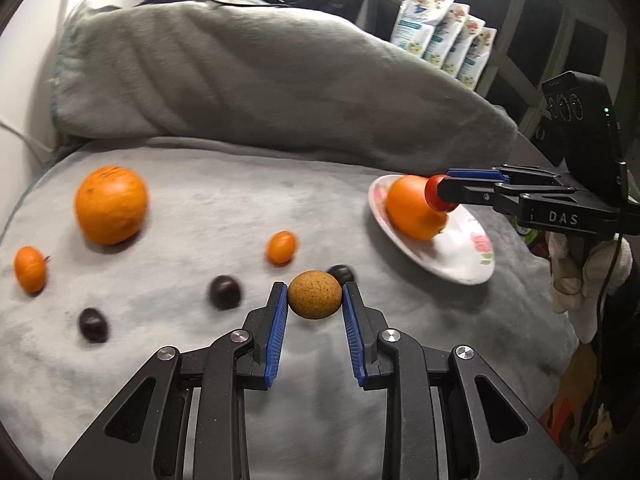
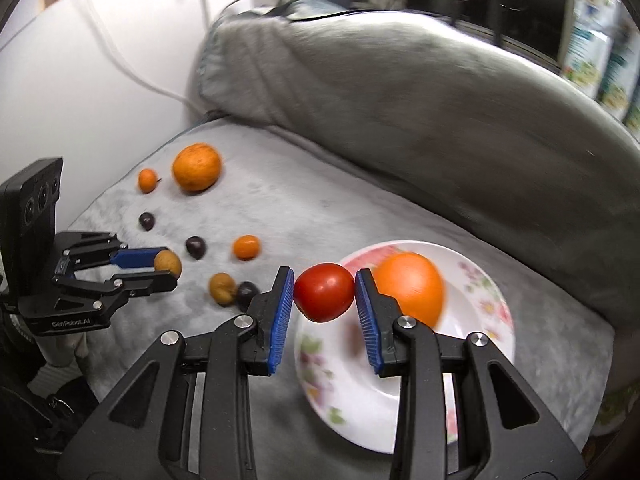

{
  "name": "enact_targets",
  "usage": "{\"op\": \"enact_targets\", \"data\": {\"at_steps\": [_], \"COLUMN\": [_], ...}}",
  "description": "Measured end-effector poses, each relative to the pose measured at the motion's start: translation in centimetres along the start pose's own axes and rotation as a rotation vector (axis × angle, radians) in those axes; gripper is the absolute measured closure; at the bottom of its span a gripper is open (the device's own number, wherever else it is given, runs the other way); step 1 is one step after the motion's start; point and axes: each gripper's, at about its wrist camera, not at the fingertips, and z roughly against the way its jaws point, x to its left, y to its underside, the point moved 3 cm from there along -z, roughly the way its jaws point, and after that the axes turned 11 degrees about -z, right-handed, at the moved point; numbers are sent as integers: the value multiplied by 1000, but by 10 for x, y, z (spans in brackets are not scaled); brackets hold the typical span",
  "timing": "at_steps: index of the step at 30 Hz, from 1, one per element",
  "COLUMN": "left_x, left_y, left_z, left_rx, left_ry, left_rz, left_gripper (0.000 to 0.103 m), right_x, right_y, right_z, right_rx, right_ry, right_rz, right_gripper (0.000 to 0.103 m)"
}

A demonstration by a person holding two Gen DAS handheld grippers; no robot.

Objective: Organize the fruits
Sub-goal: 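Carry the kiwi with the left tool to the plate while the right tool places the tomato there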

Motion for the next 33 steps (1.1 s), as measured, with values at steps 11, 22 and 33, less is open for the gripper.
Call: {"op": "enact_targets", "data": {"at_steps": [11,22,33], "left_x": [-48,-85,-103], "left_y": [-18,-30,-34], "left_z": [-25,-53,-75], "left_rx": [3,29,64], "left_ry": [80,116,110], "left_rz": [-59,-119,-159], "left_gripper": [77,77,77], "right_x": [-76,-110,-122], "right_y": [20,39,49], "right_z": [20,15,8], "right_rx": [-36,-19,3], "right_ry": [63,54,37], "right_rz": [-168,-249,-274], "right_gripper": [70,70,70]}}
